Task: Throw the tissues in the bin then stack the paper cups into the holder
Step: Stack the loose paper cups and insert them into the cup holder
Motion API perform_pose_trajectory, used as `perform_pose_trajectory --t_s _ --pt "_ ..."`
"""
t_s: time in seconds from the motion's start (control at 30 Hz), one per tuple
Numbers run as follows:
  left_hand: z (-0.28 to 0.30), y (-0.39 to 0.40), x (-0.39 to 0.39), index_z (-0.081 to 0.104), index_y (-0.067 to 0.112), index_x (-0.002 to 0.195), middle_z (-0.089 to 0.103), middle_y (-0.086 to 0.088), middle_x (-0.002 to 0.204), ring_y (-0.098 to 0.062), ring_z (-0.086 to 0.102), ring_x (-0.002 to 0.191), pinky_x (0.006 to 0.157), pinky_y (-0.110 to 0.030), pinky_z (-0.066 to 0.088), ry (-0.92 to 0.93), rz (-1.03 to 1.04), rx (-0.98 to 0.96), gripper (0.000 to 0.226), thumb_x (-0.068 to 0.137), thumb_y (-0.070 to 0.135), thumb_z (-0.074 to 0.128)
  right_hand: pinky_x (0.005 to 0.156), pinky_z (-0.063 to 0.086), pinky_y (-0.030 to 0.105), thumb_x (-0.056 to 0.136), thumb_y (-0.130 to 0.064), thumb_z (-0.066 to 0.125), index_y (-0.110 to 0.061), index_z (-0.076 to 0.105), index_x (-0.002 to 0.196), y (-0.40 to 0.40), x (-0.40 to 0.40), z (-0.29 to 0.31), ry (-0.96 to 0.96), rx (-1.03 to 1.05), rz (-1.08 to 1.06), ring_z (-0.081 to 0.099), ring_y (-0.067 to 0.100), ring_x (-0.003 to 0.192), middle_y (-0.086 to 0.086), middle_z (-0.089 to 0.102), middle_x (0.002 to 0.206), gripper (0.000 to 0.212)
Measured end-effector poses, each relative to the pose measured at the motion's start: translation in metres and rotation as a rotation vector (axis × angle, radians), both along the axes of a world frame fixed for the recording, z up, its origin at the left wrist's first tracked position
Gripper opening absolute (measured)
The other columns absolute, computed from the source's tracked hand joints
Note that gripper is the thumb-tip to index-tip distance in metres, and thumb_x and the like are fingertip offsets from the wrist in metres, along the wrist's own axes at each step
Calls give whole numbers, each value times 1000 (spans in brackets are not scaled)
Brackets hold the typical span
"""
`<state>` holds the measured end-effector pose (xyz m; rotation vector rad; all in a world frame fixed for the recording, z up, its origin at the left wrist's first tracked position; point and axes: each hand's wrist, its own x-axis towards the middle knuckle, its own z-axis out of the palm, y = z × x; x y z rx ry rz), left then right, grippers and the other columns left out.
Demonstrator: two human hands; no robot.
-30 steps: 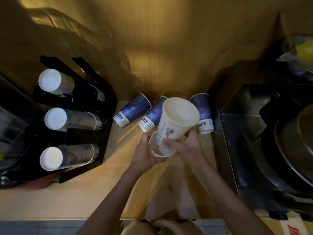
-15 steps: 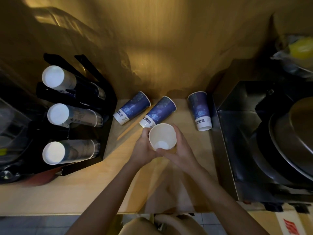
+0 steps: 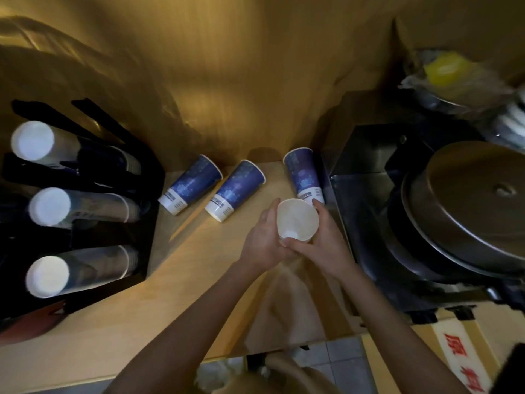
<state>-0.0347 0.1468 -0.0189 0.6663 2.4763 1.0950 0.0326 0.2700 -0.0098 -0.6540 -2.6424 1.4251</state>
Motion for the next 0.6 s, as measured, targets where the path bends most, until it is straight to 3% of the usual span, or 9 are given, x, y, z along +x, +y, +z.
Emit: perform_pose_trajectory --t_s 0.23,0.33,0.5,0.6 --pt "-10 21 15 13 21 142 37 -7 144 -25 45 123 93 -36 43 36 -30 -21 99 66 39 73 102 41 39 61 -16 84 -13 30 138 16 16 7 32 -29 -30 44 21 122 7 45 134 94" --pt "-10 21 13 13 21 143 37 -6 144 -25 45 123 91 -36 43 48 -58 -36 100 65 38 73 97 39 33 67 -23 80 -15 31 138 20 13 7 2 -18 -22 43 17 118 4 43 131 88" --pt "-5 21 6 23 26 138 47 -4 134 -22 54 112 88 -38 50 29 -134 -42 93 62 45 73 90 41 33 84 -33 62 -13 49 123 34 -1 12 -47 -8 -110 52 24 108 12 53 122 46" --pt "-3 18 1 31 29 133 52 -1 129 -20 57 107 85 -38 51 51 -168 -93 88 59 50 74 86 44 34 90 -37 52 -11 56 114 41 -13 17 -78 98 -122 55 27 102 14 57 116 36"
